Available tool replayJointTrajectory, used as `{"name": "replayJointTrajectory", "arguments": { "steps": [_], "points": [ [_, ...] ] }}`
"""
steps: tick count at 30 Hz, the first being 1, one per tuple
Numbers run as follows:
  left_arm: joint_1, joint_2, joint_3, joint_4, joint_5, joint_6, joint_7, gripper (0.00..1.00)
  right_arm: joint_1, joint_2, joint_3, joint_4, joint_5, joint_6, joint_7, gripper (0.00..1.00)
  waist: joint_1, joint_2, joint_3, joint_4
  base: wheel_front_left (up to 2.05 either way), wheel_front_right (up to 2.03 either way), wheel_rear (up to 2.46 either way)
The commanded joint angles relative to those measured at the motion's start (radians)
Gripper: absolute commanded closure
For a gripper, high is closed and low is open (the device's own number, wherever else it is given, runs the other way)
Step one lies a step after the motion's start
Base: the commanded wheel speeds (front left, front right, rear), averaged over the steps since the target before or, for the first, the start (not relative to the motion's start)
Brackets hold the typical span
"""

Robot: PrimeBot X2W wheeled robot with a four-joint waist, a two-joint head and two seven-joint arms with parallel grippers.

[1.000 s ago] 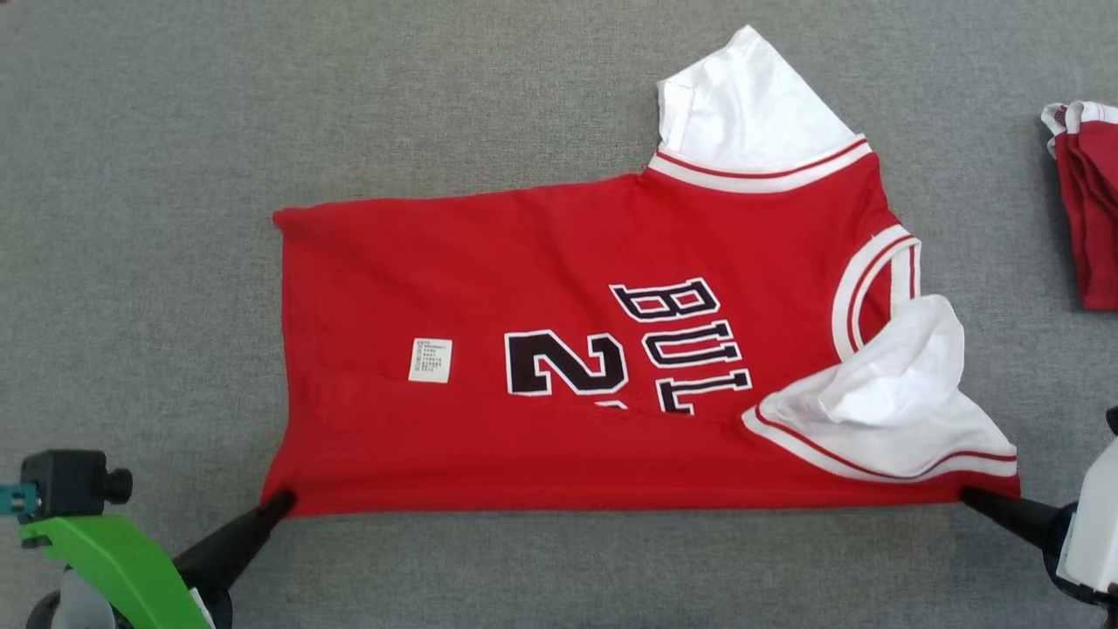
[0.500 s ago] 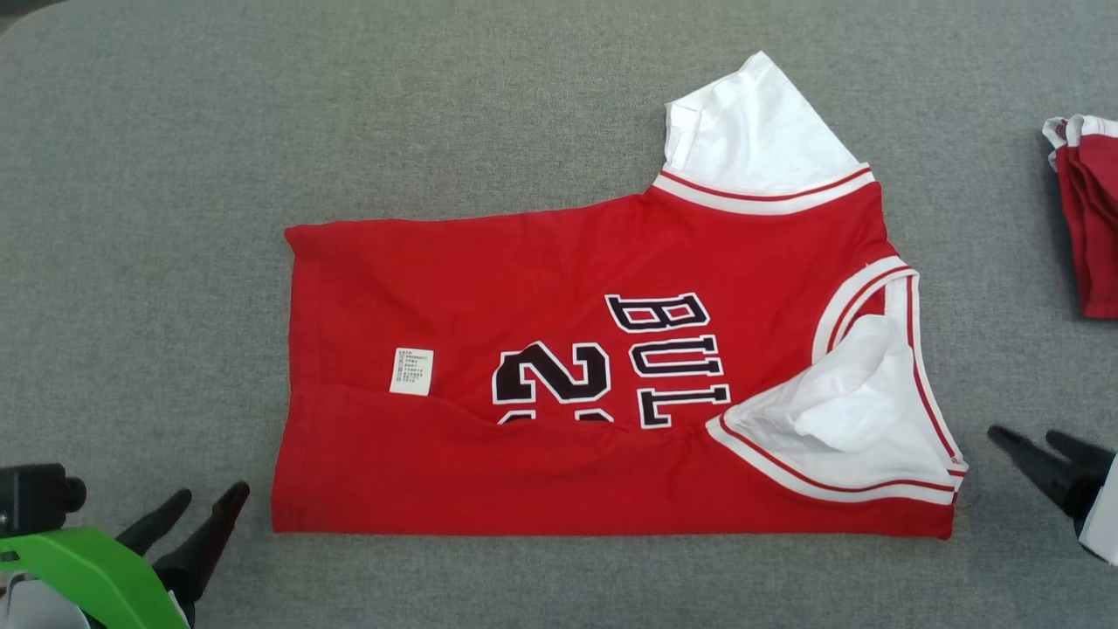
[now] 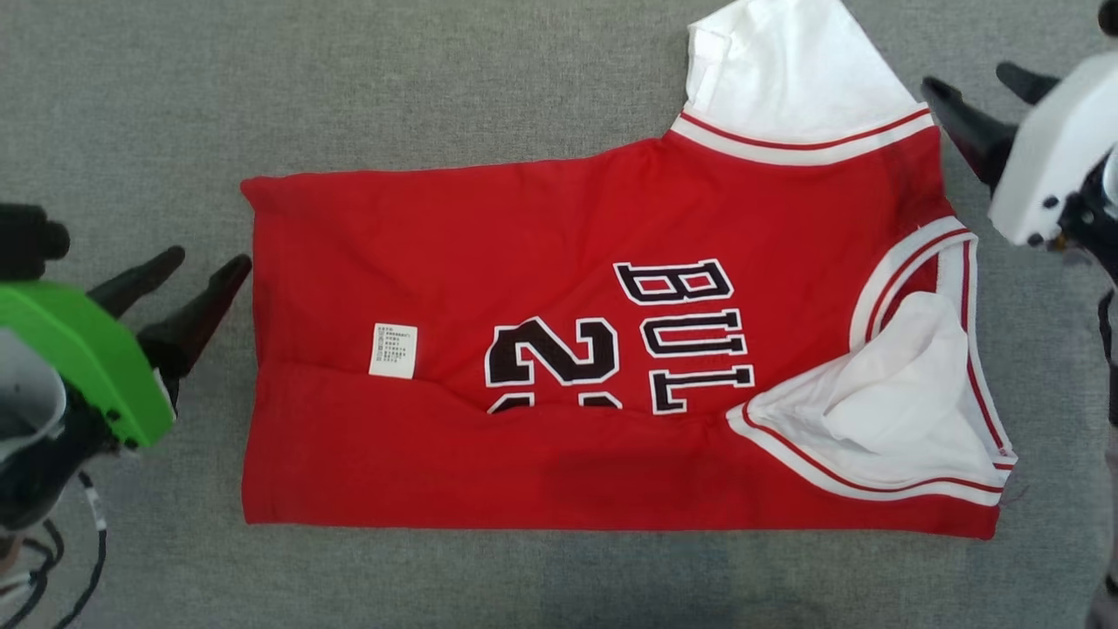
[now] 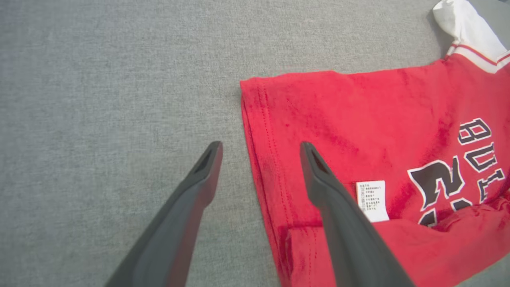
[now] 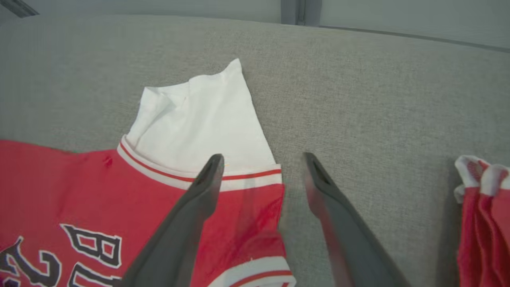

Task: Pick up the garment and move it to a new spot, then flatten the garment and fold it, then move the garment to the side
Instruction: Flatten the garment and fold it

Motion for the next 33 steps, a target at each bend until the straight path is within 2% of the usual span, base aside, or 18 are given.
{"name": "replayJointTrajectory", "arguments": {
  "steps": [1, 8, 12, 17, 18, 19, 20, 21, 22, 23, 24, 28, 33],
  "points": [
    [-0.078, -0.025, -0.016, 0.041, 0.02, -0.03, 0.039, 0.0, -0.078, 0.003, 0.026, 0.046, -0.035, 0.001, 0.01, 0.0, 0.0, 0.0086, 0.087, 0.029, 0.0, 0.0, 0.0],
    [-0.307, -0.16, -0.09, 0.249, 0.067, -0.127, 0.149, 0.0, -0.349, 0.039, 0.11, 0.278, -0.142, 0.001, 0.035, 0.0, 0.0, 0.0086, 0.155, 0.084, 0.0, 0.0, 0.0],
    [-0.364, -0.234, -0.134, 0.346, 0.087, -0.159, 0.165, 0.0, -0.416, 0.045, 0.134, 0.371, -0.166, 0.001, 0.038, 0.0, 0.0, 0.0086, 0.168, 0.109, 0.0, 0.0, 0.0],
    [-0.389, -0.29, -0.167, 0.432, 0.092, -0.183, 0.162, 0.0, -0.445, 0.041, 0.147, 0.426, -0.157, 0.001, 0.042, 0.0, 0.0, 0.0086, 0.178, 0.122, 0.0, 0.0, 0.0],
    [-0.391, -0.298, -0.169, 0.449, 0.095, -0.186, 0.153, 0.0, -0.444, 0.041, 0.15, 0.434, -0.153, 0.001, 0.044, 0.22, 0.0, 0.0086, 0.179, 0.122, 0.0, 0.0, 0.0],
    [-0.392, -0.304, -0.173, 0.468, 0.095, -0.188, 0.154, 0.0, -0.438, 0.038, 0.155, 0.439, -0.147, 0.001, 0.047, 0.52, 0.0, 0.0086, 0.179, 0.122, 0.0, 0.0, 0.0],
    [-0.392, -0.307, -0.18, 0.484, 0.096, -0.191, 0.152, 0.16, -0.433, 0.037, 0.16, 0.441, -0.135, 0.001, 0.048, 0.73, 0.0, 0.0086, 0.178, 0.122, 0.0, 0.0, 0.0],
    [-0.392, -0.307, -0.18, 0.484, 0.096, -0.191, 0.152, 0.16, -0.433, 0.037, 0.16, 0.441, -0.135, 0.001, 0.048, 0.73, 0.0, 0.0086, 0.178, 0.122, 0.0, 0.0, 0.0],
    [-0.394, -0.312, -0.181, 0.501, 0.097, -0.193, 0.144, 0.52, -0.428, 0.036, 0.158, 0.441, -0.126, 0.001, 0.045, 1.0, 0.0, 0.0086, 0.178, 0.12, 0.0, 0.0, 0.0],
    [-0.394, -0.318, -0.185, 0.514, 0.093, -0.196, 0.142, 0.69, -0.423, 0.033, 0.155, 0.439, -0.119, 0.001, 0.044, 1.0, 0.0, 0.0086, 0.177, 0.118, 0.0, 0.0, 0.0],
    [-0.392, -0.327, -0.184, 0.523, 0.079, -0.199, 0.135, 0.99, -0.417, 0.031, 0.153, 0.435, -0.106, 0.001, 0.047, 1.0, 0.0, 0.0086, 0.176, 0.116, 0.0, 0.0, 0.0],
    [-0.385, -0.36, -0.191, 0.522, 0.034, -0.213, 0.132, 1.0, -0.401, 0.023, 0.137, 0.408, -0.065, 0.001, 0.04, 1.0, 0.0, 0.0086, 0.169, 0.108, 0.0, 0.0, 0.0],
    [-0.376, -0.359, -0.203, 0.464, -0.01, -0.218, 0.104, 1.0, -0.38, 0.014, 0.122, 0.364, -0.027, 0.001, 0.006, 1.0, 0.0, 0.0086, 0.149, 0.101, 0.0, 0.0, 0.0]
  ]
}}
